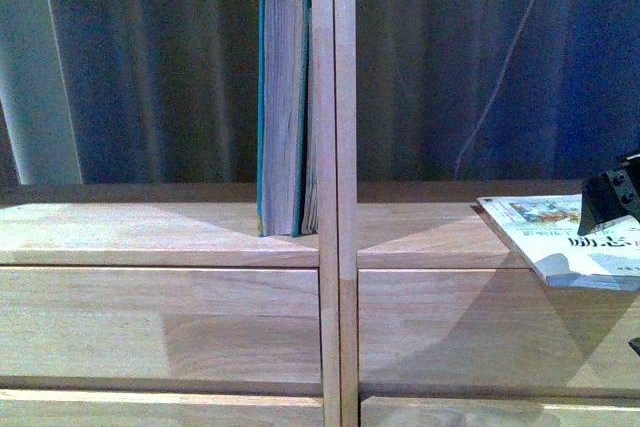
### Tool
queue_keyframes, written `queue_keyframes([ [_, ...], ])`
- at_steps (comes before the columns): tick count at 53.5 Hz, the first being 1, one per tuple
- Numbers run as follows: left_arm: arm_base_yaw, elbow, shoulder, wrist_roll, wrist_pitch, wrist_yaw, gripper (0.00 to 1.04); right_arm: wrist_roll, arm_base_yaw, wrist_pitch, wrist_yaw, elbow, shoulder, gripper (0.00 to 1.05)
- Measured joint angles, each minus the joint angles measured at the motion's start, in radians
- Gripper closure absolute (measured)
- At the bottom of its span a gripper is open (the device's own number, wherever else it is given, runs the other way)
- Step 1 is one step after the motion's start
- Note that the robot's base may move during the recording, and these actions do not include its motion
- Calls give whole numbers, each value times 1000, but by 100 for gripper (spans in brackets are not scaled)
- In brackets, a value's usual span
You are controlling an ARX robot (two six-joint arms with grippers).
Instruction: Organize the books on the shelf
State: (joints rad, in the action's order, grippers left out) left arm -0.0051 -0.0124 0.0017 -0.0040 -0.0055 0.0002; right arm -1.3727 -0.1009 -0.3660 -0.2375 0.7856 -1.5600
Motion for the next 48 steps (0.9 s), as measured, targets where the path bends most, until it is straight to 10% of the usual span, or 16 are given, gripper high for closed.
queue_keyframes([
  [40, 0, 0, 0, 0, 0, 0, 7, 8, 34, 28, -6, 143, -111, 7],
  [48, 0, 0, 0, 0, 0, 0, 7, 24, 43, 28, -14, 147, -111, 35],
])
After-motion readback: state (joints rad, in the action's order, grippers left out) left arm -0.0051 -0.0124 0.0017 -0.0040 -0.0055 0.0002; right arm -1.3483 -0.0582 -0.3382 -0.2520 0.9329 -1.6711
